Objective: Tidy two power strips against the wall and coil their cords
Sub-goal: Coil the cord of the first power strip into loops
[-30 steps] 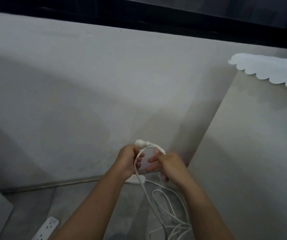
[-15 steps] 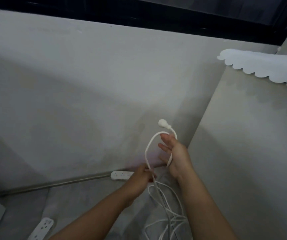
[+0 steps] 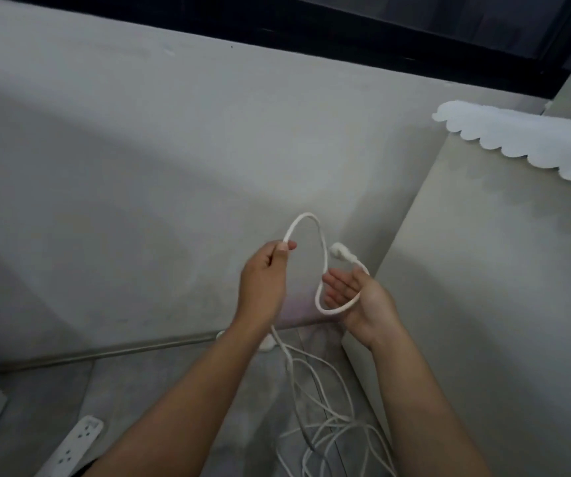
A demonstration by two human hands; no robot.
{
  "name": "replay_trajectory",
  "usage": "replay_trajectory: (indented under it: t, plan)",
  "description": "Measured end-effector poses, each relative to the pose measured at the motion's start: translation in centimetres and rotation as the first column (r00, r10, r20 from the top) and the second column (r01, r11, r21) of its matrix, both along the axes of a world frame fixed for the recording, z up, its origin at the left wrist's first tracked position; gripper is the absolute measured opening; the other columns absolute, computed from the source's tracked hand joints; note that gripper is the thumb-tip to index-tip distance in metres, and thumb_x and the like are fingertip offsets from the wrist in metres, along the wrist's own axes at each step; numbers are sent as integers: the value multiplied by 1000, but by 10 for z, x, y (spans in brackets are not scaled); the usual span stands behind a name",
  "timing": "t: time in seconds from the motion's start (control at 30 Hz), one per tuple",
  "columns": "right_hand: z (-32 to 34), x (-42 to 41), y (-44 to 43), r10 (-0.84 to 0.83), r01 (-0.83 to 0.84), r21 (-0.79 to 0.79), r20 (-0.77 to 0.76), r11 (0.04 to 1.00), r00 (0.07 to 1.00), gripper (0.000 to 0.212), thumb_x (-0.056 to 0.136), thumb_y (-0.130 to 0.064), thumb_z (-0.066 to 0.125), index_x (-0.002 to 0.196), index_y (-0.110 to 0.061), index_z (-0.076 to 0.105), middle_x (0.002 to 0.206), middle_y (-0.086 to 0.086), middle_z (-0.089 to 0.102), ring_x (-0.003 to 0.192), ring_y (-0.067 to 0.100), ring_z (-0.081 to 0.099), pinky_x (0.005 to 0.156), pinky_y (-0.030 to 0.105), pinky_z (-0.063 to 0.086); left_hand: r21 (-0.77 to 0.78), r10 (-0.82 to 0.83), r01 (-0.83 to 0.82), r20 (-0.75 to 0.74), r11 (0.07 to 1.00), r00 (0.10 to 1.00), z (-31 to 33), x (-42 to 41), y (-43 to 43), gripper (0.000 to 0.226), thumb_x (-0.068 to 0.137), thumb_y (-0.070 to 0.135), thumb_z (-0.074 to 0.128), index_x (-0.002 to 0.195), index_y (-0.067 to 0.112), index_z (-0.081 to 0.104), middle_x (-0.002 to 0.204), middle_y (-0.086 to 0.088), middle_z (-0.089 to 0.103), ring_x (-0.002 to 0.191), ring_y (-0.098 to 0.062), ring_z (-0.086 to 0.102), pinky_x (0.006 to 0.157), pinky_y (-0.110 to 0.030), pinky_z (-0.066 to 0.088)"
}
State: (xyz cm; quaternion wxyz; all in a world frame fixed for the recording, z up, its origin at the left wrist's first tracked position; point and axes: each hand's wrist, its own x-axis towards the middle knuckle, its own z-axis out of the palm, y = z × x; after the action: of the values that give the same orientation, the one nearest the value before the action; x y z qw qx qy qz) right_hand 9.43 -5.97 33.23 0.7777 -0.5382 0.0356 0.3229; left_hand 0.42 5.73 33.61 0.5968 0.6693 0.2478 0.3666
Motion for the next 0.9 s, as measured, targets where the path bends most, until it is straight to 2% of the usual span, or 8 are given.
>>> replay_trajectory:
  t: [0.13, 0.2, 0.3, 0.47, 0.57, 0.7, 0.8, 0.9]
  plan:
    - [-1, -5, -3, 32, -17, 163, -94, 987, 995, 34, 100, -21, 38, 92, 1, 63, 67, 9, 66, 46, 8, 52, 39, 15, 43, 113, 30, -24, -47, 993, 998, 1, -15, 9, 9, 93, 33, 51, 85, 35, 54, 55, 6, 50, 45, -3, 42, 49, -23, 37]
    - [0, -3, -7, 94, -34, 376, -144, 926, 985, 29, 89, -23, 45, 78, -5, 65, 48, -1, 51, 34, 0, 19, 28, 11, 19, 174, 60, -45, -80, 984, 995, 3, -17, 14, 15, 91, 31, 53, 77, 29, 50, 51, 7, 47, 41, -4, 41, 41, -15, 31]
    - [5, 7, -22, 139, -8, 640, -154, 768, 978, 33, 85, -28, 44, 64, -9, 62, 44, -3, 37, 36, 4, 11, 26, 21, 15, 381, 89, 13, -251, 924, 964, 6, -24, 40, 22, 88, 29, 58, 68, 24, 49, 54, 7, 51, 48, -4, 46, 43, -15, 32]
    - [11, 24, -49, 358, -105, 858, -96, 503, 929, 48, 100, -32, 36, 67, -2, 55, 49, -1, 29, 34, 13, 21, 37, 18, 8, 271, -197, 552, -740, 789, 643, -12, -44, 75, 20, 82, 23, 65, 63, 24, 58, 53, 15, 58, 49, 0, 53, 49, -16, 37]
    - [10, 21, -45, 491, -235, 830, -52, 505, 870, 65, 101, -46, 26, 59, -4, 50, 43, -2, 23, 31, 7, 12, 36, 20, 8, 188, -256, 623, -794, 759, 551, -20, -39, 68, 18, 80, 18, 66, 64, 22, 61, 58, 11, 60, 49, -2, 53, 53, -18, 41]
    - [12, 10, -20, 691, -443, 723, -67, 530, 719, 60, 99, -44, 25, 58, -9, 50, 42, -7, 16, 30, 6, 13, 33, 21, 11, 242, -101, 340, -664, 909, 741, -20, -23, 59, 19, 83, 16, 63, 65, 18, 58, 58, 10, 55, 53, -5, 47, 50, -19, 33]
    - [3, -6, 6, 565, -519, 272, -128, 810, 815, 63, 100, -42, 35, 56, -6, 63, 42, -1, 45, 27, 9, 39, 27, 15, 31, -79, -114, 88, -441, 993, 890, -14, -14, 53, 17, 85, 15, 60, 68, 14, 59, 59, -2, 61, 43, -11, 39, 41, -18, 27]
    - [-9, -22, 24, 439, -445, -109, -71, 889, 896, 54, 101, -39, 35, 99, 3, 68, 88, 18, 72, 71, 26, 71, 55, 30, 57, -385, -197, 84, -264, 919, 944, -6, -12, 51, 14, 89, 13, 57, 74, 11, 58, 63, -5, 62, 39, -9, 36, 34, -15, 24]
